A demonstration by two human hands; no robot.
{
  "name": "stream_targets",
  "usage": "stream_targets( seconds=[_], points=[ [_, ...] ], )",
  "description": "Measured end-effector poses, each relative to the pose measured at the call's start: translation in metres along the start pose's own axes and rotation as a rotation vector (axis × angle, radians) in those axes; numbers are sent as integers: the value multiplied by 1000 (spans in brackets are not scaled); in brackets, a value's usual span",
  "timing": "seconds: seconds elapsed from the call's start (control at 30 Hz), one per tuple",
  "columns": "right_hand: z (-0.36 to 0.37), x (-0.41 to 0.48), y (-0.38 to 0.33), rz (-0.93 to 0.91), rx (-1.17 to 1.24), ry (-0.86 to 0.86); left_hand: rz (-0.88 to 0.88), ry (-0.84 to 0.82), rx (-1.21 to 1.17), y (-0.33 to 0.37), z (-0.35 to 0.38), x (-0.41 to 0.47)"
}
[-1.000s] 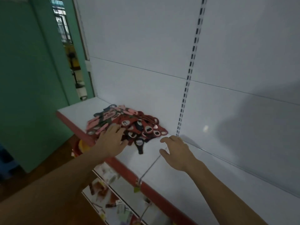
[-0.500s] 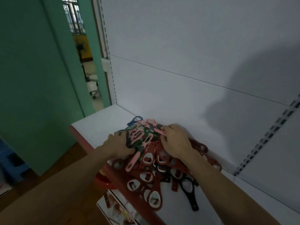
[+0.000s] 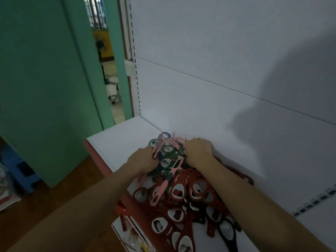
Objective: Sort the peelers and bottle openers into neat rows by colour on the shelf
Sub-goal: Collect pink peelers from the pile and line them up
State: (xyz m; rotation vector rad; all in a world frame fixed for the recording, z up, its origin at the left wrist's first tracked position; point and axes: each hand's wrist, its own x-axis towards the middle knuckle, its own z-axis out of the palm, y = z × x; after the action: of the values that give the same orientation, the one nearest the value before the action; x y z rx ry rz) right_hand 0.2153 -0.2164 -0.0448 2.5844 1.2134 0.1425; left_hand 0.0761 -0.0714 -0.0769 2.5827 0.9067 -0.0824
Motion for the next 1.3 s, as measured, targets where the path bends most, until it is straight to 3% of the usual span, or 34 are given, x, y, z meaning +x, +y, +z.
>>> stream_targets(
  seconds=[0.13,0.27,0.47,0.57,0.67,0.77,0.9,1.13,1.3],
  points=[
    [1,-2,2,-8,24,16,43,34,-222,-2,-9,-6],
    [3,0,5,29,163,132,108,10,-675,6,-11,-20],
    [-3,-11,17,0,360,309,30,92,-1189,33,-12,-34],
    [-18,-25,20,16,789,458,-60,80,-1499,39,-17,-30],
    [-40,-43,4,-3,1354,434,10,-8,-1698,49,-26,-29],
    [-44,-53,-25,61,1528,397,43,-109,-1800,55,-30,-26],
    [-40,-49,-58,178,1499,506,-21,-119,-1807,46,-34,-8],
    [-48,-30,-82,285,1653,555,70,-268,-1851,18,-42,7],
    [-51,-21,-109,381,1607,688,127,-222,-1734,4,-59,15]
  ],
)
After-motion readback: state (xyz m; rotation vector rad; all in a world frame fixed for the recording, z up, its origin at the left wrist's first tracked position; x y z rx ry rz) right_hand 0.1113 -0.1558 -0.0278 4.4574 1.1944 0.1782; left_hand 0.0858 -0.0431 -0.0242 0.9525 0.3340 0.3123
